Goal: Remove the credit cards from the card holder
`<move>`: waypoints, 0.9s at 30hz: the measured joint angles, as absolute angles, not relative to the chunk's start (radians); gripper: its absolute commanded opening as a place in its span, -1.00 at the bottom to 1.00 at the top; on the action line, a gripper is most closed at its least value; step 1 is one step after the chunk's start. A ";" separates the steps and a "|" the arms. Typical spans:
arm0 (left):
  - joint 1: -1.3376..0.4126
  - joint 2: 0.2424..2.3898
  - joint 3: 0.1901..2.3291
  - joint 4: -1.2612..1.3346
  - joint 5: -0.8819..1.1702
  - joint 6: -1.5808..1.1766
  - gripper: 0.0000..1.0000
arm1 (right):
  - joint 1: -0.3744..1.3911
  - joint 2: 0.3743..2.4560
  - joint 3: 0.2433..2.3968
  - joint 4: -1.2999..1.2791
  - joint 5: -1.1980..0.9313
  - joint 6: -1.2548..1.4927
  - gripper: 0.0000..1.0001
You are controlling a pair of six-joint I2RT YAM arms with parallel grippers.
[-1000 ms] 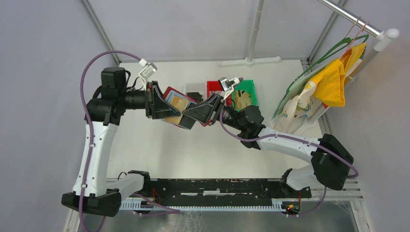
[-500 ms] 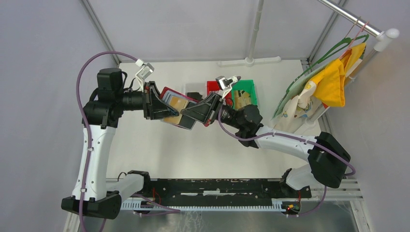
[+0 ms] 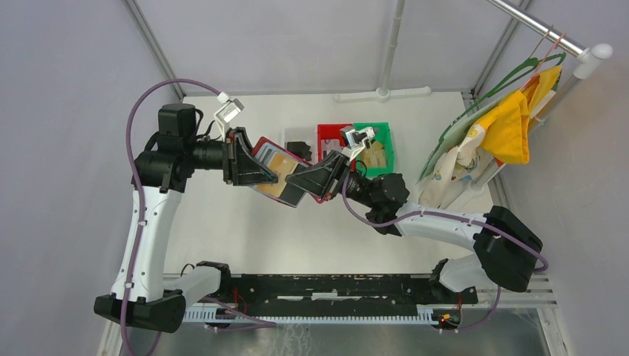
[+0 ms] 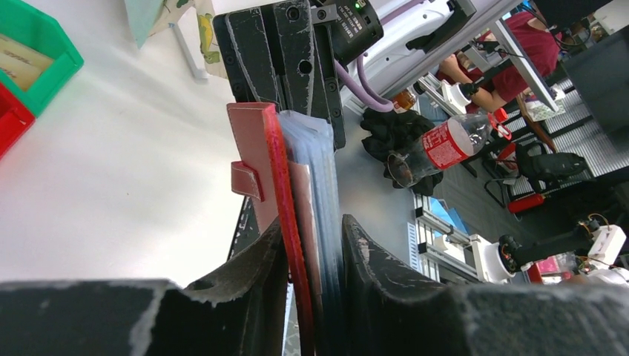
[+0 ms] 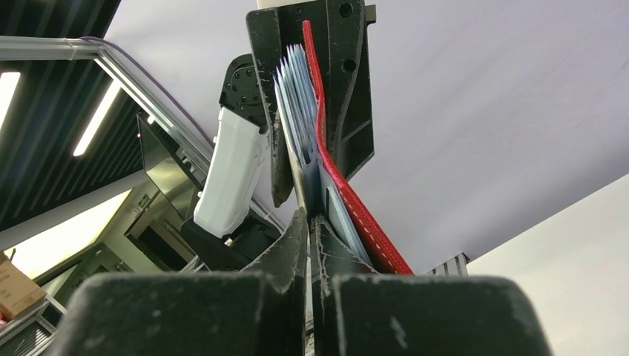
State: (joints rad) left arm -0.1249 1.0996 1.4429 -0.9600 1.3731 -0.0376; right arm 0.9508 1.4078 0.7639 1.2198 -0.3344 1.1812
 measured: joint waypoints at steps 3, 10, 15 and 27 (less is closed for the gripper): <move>-0.126 1.105 1.443 -0.960 1.374 -0.044 -0.45 | 0.952 1.403 0.752 1.234 -0.331 1.181 -1.00; -0.125 1.108 1.443 -0.959 1.385 -0.056 -0.46 | 0.951 1.370 0.715 1.238 -0.327 1.175 -1.00; -0.124 1.108 1.445 -0.953 1.394 -0.061 -0.50 | 0.949 1.348 0.701 1.233 -0.328 1.162 -0.95; -0.123 1.108 1.445 -0.938 1.390 -0.064 -0.96 | 0.955 1.384 0.778 1.234 -0.351 1.165 -0.35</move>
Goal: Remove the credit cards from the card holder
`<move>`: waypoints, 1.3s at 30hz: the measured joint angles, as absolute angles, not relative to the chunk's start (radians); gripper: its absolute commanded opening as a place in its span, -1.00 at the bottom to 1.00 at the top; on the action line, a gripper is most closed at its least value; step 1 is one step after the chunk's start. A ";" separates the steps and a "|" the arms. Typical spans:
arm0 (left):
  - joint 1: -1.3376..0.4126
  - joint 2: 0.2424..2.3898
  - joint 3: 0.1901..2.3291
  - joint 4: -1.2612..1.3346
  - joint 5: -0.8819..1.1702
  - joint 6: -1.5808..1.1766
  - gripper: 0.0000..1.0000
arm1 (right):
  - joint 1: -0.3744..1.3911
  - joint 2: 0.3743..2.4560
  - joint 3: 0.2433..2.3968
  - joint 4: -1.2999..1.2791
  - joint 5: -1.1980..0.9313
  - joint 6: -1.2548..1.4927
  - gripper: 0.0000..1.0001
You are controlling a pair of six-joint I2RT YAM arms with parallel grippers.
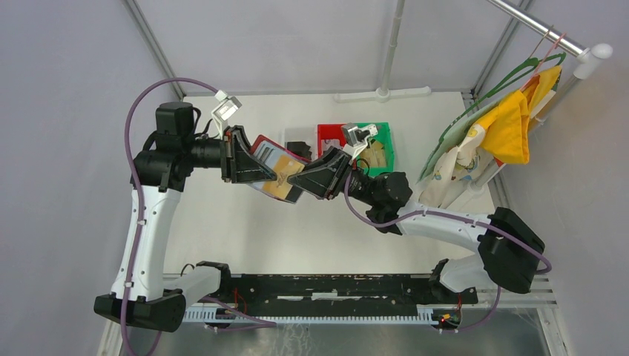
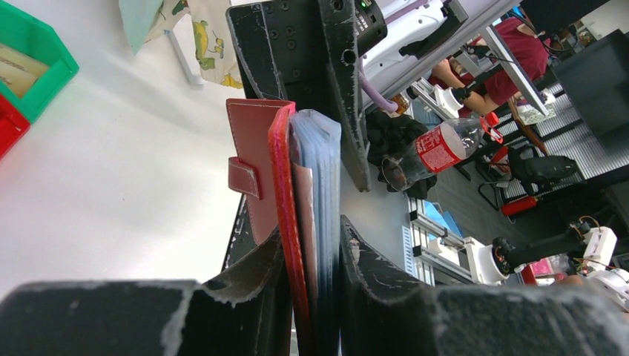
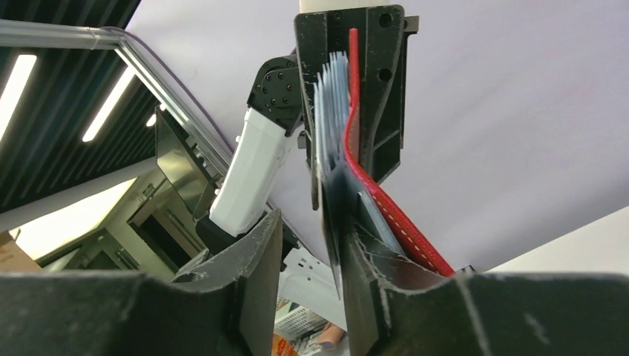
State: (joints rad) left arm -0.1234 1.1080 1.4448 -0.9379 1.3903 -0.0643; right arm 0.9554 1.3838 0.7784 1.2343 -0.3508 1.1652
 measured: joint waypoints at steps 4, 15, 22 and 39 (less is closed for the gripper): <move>-0.122 1.108 1.445 -0.934 1.399 -0.073 -0.89 | 0.955 1.399 0.788 1.229 -0.357 1.167 -0.85; -0.126 1.110 1.450 -0.936 1.391 -0.091 -0.81 | 0.918 1.290 0.679 1.185 -0.368 1.139 -1.00; -0.125 1.110 1.458 -0.907 1.395 -0.111 -0.83 | 0.800 1.144 0.612 1.005 -0.451 1.078 -1.00; -0.125 1.101 1.460 -0.889 1.359 -0.114 -0.81 | 0.406 1.256 1.186 -0.182 -0.376 0.368 -1.00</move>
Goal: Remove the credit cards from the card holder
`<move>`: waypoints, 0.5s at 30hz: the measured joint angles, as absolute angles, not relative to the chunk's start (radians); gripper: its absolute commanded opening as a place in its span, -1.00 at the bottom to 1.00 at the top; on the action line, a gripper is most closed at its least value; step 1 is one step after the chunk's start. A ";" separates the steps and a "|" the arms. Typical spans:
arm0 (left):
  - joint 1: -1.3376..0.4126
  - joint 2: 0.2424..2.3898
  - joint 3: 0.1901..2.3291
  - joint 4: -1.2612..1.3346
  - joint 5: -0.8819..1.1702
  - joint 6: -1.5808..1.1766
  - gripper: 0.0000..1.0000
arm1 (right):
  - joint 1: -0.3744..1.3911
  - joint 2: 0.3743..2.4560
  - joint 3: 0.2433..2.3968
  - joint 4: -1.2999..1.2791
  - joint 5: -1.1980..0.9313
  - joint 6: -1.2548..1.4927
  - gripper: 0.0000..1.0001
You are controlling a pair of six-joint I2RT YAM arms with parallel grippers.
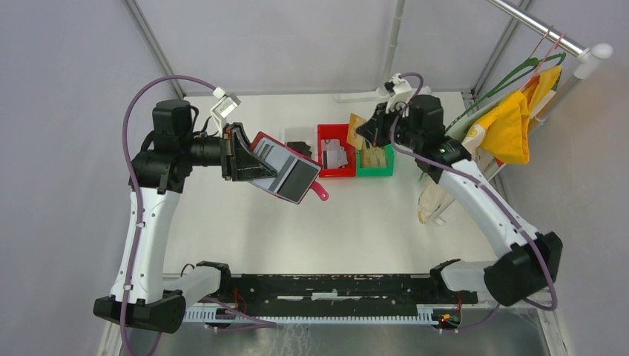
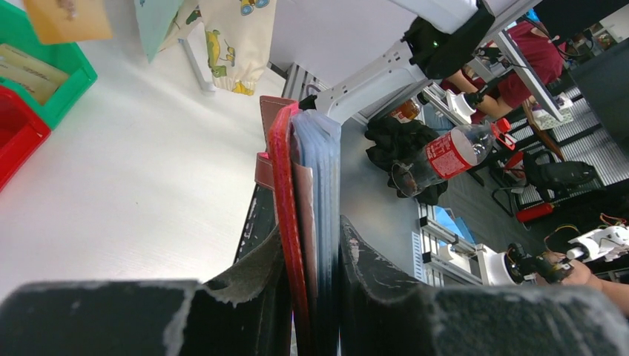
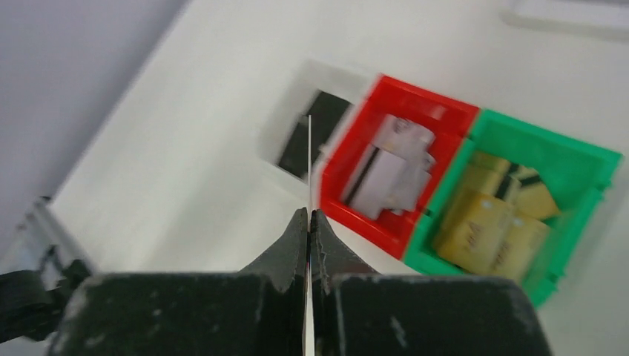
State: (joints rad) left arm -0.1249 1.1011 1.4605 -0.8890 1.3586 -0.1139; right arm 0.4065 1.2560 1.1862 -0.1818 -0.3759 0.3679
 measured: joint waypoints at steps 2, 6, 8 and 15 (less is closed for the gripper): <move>-0.125 1.099 1.460 -0.890 1.357 -0.110 -0.81 | 0.404 1.341 1.232 -0.259 -0.303 0.314 -1.00; -0.125 1.090 1.460 -0.892 1.353 -0.107 -0.80 | 0.404 1.502 1.291 -0.384 -0.173 0.242 -1.00; -0.125 1.087 1.460 -0.893 1.352 -0.106 -0.80 | 0.404 1.579 1.325 -0.434 -0.117 0.215 -1.00; -0.125 1.085 1.460 -0.897 1.345 -0.106 -0.79 | 0.404 1.775 1.480 -0.522 0.050 0.144 -1.00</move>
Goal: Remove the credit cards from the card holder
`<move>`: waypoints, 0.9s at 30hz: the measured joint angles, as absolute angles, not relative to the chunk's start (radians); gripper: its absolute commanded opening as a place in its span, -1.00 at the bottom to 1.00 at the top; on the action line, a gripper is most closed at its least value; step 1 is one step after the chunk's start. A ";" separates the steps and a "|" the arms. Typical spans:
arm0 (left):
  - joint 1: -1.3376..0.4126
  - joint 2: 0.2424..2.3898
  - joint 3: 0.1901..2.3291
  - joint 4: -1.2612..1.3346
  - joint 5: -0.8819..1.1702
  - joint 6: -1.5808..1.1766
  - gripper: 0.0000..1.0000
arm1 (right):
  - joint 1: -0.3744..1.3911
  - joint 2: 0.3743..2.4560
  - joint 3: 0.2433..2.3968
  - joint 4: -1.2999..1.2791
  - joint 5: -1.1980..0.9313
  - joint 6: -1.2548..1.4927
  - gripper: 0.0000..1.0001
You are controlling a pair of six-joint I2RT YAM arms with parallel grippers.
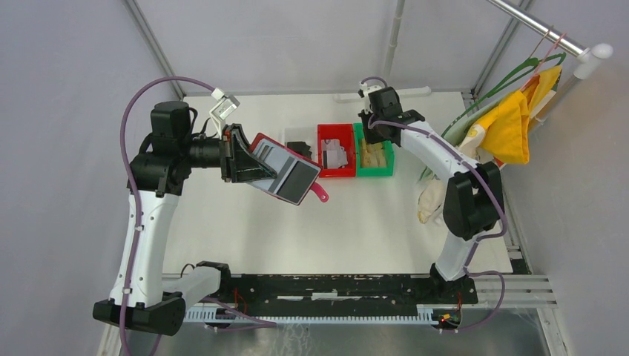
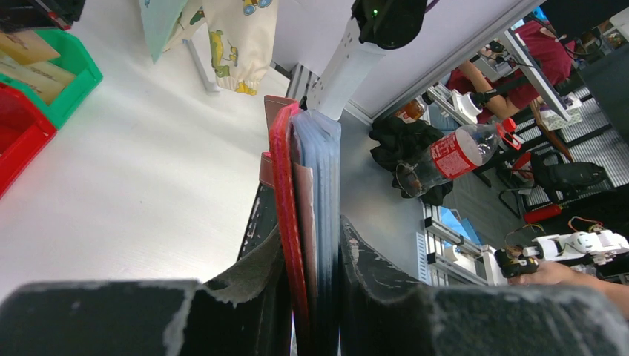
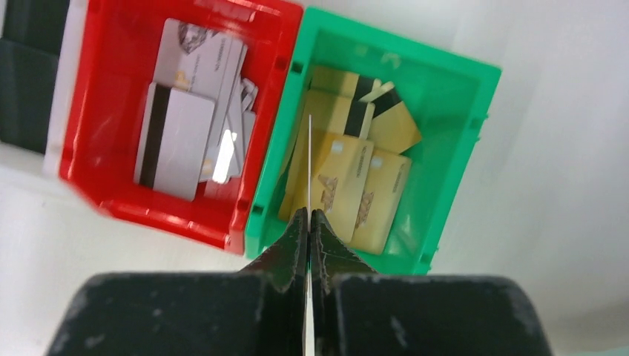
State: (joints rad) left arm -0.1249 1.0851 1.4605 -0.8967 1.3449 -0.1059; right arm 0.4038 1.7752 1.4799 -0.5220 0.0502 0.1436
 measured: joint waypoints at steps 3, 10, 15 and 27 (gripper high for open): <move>-0.125 1.085 1.460 -0.897 1.341 -0.106 -0.79 | 0.404 1.837 1.543 -0.534 0.090 0.122 -1.00; -0.125 1.086 1.460 -0.896 1.336 -0.106 -0.79 | 0.400 1.922 1.567 -0.535 0.104 0.110 -1.00; -0.125 1.093 1.460 -0.895 1.335 -0.106 -0.79 | 0.377 1.925 1.494 -0.459 0.009 0.147 -1.00; -0.125 1.091 1.460 -0.888 1.313 -0.096 -0.80 | 0.349 1.923 1.443 -0.405 -0.004 0.199 0.06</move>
